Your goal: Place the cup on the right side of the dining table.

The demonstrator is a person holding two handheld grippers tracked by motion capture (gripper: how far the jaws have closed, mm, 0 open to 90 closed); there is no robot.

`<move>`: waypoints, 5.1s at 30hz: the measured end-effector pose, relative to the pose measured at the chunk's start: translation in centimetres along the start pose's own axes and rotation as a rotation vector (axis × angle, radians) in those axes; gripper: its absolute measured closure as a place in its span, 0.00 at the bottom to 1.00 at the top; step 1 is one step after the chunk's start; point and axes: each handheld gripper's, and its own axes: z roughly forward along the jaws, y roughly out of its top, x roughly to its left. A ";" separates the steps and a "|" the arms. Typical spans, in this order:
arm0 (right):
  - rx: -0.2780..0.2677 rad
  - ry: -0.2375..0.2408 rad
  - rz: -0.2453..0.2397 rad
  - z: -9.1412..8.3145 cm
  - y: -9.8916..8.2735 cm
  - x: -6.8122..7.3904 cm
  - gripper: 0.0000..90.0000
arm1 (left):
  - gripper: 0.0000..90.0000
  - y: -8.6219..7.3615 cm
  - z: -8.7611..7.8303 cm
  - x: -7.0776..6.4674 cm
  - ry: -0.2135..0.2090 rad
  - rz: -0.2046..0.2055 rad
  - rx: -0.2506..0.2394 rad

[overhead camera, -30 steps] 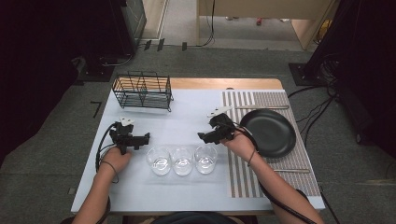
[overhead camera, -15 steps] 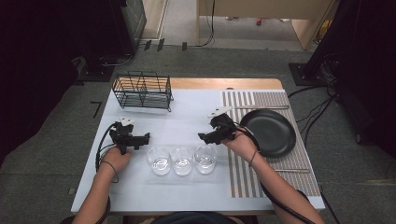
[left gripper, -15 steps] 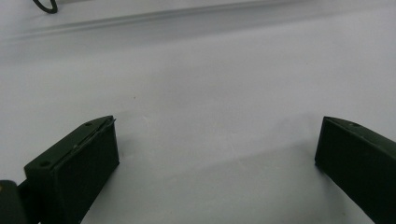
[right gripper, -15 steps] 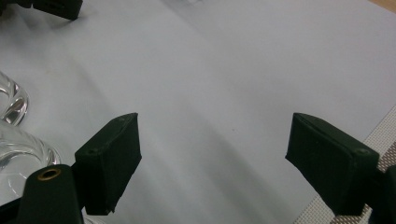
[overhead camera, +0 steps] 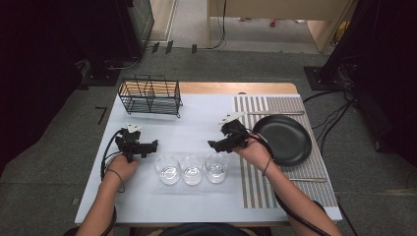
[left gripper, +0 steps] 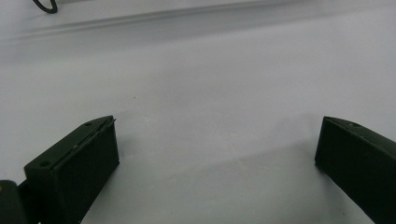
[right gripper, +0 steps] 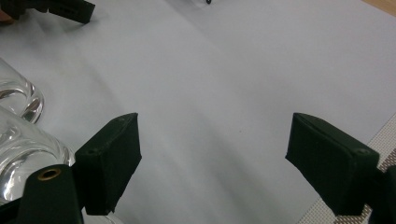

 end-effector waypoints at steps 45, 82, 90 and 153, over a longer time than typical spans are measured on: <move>-0.022 0.058 -0.029 -1.4 0.7 0.8 0.17 | 0.00 0.0 0.0 0.0 0.000 0.000 0.000; -0.039 0.247 -0.174 -2.1 0.9 2.7 0.00 | 0.00 0.0 0.0 0.0 0.000 0.000 0.000; -0.040 0.274 -0.207 -2.0 0.6 3.1 0.00 | 0.00 0.0 0.0 0.0 0.000 0.000 0.000; 0.046 0.430 -0.389 -1.0 -1.1 4.7 0.00 | 0.00 0.0 0.0 0.0 0.000 0.000 0.000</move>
